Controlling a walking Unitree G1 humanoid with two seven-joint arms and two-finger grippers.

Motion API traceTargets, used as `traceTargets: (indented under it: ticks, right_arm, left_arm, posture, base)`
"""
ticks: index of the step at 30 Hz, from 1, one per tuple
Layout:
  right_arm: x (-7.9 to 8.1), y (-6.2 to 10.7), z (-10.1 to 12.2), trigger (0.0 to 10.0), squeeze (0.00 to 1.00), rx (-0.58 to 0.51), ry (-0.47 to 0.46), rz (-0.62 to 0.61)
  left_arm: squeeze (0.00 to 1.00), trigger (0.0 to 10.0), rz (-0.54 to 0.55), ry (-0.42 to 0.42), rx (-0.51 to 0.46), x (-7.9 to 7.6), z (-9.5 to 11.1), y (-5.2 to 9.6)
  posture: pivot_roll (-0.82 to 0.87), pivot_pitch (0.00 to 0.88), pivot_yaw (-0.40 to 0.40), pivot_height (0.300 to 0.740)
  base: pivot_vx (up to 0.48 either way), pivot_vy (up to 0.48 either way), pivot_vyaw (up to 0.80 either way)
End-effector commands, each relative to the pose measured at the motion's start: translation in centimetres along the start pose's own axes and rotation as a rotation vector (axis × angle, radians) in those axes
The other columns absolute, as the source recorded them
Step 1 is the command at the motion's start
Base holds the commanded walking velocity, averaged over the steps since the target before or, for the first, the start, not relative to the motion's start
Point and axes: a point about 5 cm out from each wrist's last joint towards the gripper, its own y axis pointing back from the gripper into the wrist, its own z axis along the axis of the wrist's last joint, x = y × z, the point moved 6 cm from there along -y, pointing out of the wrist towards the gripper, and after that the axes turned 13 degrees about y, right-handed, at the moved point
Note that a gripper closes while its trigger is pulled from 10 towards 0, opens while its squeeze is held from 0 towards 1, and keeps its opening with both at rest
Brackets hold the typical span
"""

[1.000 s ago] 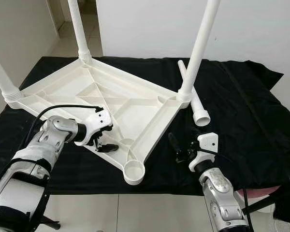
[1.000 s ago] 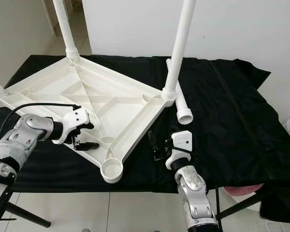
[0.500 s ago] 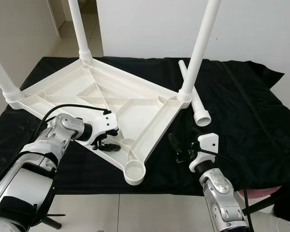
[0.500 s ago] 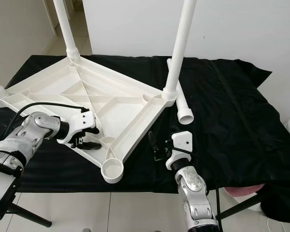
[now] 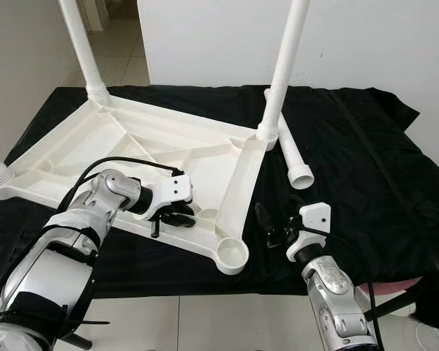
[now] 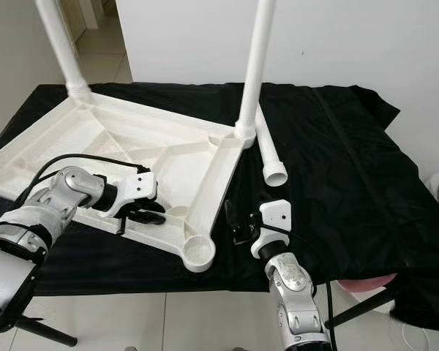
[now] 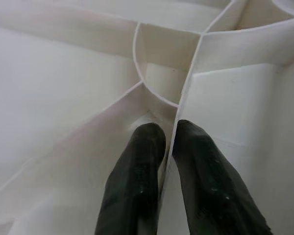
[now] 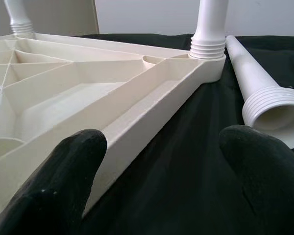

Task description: Building children table

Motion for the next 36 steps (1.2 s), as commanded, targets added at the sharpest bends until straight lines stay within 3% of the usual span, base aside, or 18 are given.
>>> traceTargets:
  ticks: [1, 13, 16, 18, 21, 22, 23, 24, 27, 28, 29, 30, 36]
  right_arm:
    - [0.2, 0.1, 0.0, 10.0, 0.00, 0.005, 0.005, 0.001]
    - [-0.2, -0.1, 0.3, 10.0, 0.00, -0.002, 0.000, -0.022]
    - [-0.2, -0.3, 0.5, 10.0, 0.00, -0.010, -0.004, -0.032]
    - [-0.3, -0.6, 0.8, 10.0, 0.00, -0.018, -0.008, -0.041]
    - [-0.3, -0.7, 1.0, 10.0, 0.00, -0.022, -0.012, -0.045]
    - [-0.4, -0.8, 1.1, 10.0, 0.00, -0.026, -0.013, -0.050]
    - [-0.5, -0.9, 1.2, 10.0, 0.00, -0.029, -0.013, -0.054]
    - [-0.6, -1.0, 1.3, 10.0, 0.00, -0.031, -0.013, -0.055]
    - [-0.6, -1.2, 1.4, 10.0, 0.00, -0.035, -0.012, -0.054]
    - [-0.8, -1.4, 1.5, 10.0, 0.00, -0.038, -0.009, -0.052]
    - [-0.8, -1.4, 1.5, 10.0, 0.00, -0.038, -0.009, -0.052]
    - [-1.0, -1.7, 1.6, 10.0, 0.00, -0.043, -0.006, -0.053]
    - [-1.3, -2.3, 2.1, 10.0, 0.00, -0.061, 0.005, -0.052]
  left_arm:
    - [0.00, 0.0, 0.049, 0.040, -0.044, 0.4, 0.0, 0.0]
    - [0.00, 0.0, 0.148, 0.045, -0.242, 0.6, 3.8, -1.6]
    - [0.00, 0.0, 0.170, 0.046, -0.284, 0.7, 4.6, -1.6]
    - [0.00, 0.0, 0.260, 0.049, -0.342, 1.6, 5.7, -1.2]
    - [0.00, 0.0, 0.304, 0.067, -0.386, 2.1, 6.3, -0.8]
    - [0.00, 4.5, 0.312, 0.078, -0.414, 1.9, 6.6, -0.7]
    - [0.00, 4.5, 0.313, 0.084, -0.431, 1.8, 6.8, -0.6]
    - [0.00, 10.0, 0.304, 0.086, -0.447, 1.4, 7.1, -0.7]
    - [0.00, 10.0, 0.286, 0.089, -0.468, 0.8, 7.5, -0.8]
    - [0.60, 10.0, 0.250, 0.109, -0.493, 0.1, 8.0, -0.7]
    - [0.60, 10.0, 0.250, 0.109, -0.493, 0.1, 8.0, -0.7]
    - [1.00, 10.0, 0.222, 0.116, -0.513, -0.4, 8.4, -0.5]
    - [1.00, 10.0, 0.198, 0.139, -0.567, -1.0, 9.8, 0.6]
  posture:
    - [-0.08, 0.013, 0.032, 0.740]
    - [-0.08, 0.031, 0.029, 0.740]
    - [-0.08, 0.033, 0.026, 0.740]
    - [-0.08, 0.033, 0.026, 0.740]
    - [-0.08, 0.035, 0.027, 0.740]
    - [-0.08, 0.036, 0.022, 0.740]
    - [-0.08, 0.036, 0.019, 0.740]
    - [-0.08, 0.035, 0.015, 0.740]
    - [-0.07, 0.036, 0.011, 0.740]
    - [-0.07, 0.036, 0.007, 0.740]
    - [-0.07, 0.036, 0.007, 0.740]
    - [-0.06, 0.035, 0.002, 0.740]
    - [-0.06, 0.034, 0.006, 0.740]
  base:
    - [0.000, 0.000, 0.00]
    - [0.000, 0.000, 0.00]
    - [0.000, 0.000, 0.00]
    - [0.000, 0.000, 0.00]
    - [0.000, 0.000, 0.00]
    - [0.000, 0.000, 0.00]
    - [0.000, 0.000, 0.00]
    - [0.000, 0.000, 0.00]
    - [0.000, 0.000, 0.00]
    - [0.000, 0.000, 0.00]
    - [0.000, 0.000, 0.00]
    - [0.000, 0.000, 0.00]
    - [0.000, 0.000, 0.00]
